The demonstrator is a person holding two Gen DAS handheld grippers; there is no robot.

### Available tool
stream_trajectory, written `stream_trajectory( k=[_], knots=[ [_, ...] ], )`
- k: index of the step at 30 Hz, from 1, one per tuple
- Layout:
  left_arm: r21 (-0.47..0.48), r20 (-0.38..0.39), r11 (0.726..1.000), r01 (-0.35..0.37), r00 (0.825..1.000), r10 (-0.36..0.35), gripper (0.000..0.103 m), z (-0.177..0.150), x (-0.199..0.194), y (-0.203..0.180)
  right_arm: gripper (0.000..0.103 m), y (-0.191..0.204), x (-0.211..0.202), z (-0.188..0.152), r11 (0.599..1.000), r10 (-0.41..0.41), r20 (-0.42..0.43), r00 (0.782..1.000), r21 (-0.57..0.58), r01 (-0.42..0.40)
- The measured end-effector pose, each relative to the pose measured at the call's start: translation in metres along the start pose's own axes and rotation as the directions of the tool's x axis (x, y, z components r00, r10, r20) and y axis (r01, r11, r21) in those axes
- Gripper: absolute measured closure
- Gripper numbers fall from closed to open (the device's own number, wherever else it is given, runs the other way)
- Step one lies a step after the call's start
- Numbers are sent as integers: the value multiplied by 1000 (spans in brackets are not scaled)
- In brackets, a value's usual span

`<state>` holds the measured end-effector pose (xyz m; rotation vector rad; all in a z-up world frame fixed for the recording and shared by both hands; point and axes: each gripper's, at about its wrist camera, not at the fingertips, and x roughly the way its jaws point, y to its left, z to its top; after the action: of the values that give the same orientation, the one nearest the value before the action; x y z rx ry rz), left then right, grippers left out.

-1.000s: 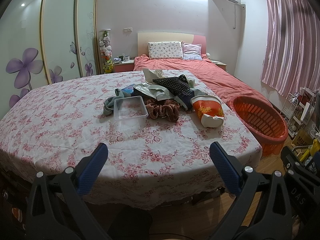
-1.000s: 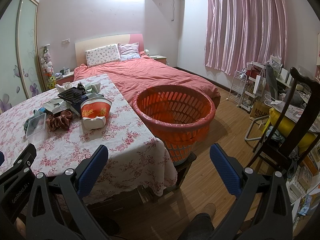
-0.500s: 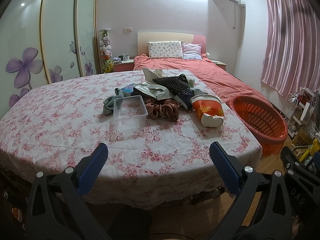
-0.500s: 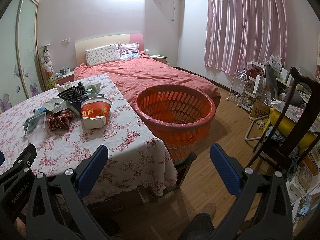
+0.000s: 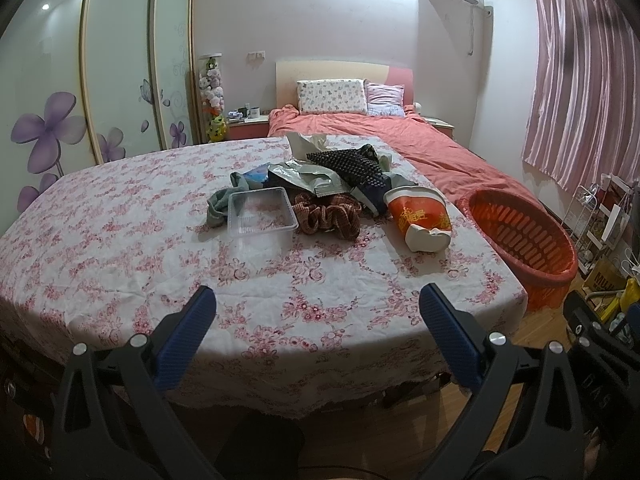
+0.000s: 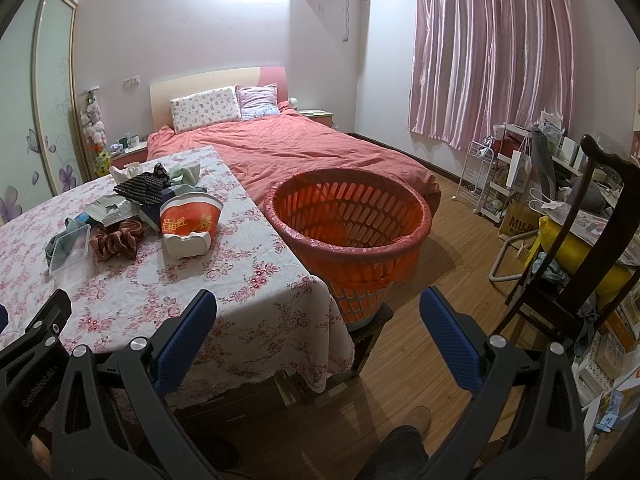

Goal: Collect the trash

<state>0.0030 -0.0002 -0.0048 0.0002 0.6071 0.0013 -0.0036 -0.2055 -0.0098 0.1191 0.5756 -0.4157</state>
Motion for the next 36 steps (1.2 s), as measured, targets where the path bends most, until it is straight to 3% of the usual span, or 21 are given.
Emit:
stream_trajectory(
  k=[10, 17, 22, 36],
  knots=[
    [-64, -76, 998, -7, 997, 2, 4, 7, 35, 32, 2, 15, 16, 10, 997, 54, -12, 998, -50, -54],
    [-97, -130, 994, -42, 991, 29, 4, 16, 69, 64, 2, 49, 57, 22, 981, 172, -73, 982, -78, -177],
    [-126, -178, 991, -50, 984, 27, 4, 22, 93, 79, 3, 66, 85, 34, 976, 202, -108, 973, -59, -209],
    [-126, -170, 990, -59, 985, 37, 4, 53, 136, 86, 6, 106, 138, 42, 976, 172, -220, 960, -95, -196]
  ],
)
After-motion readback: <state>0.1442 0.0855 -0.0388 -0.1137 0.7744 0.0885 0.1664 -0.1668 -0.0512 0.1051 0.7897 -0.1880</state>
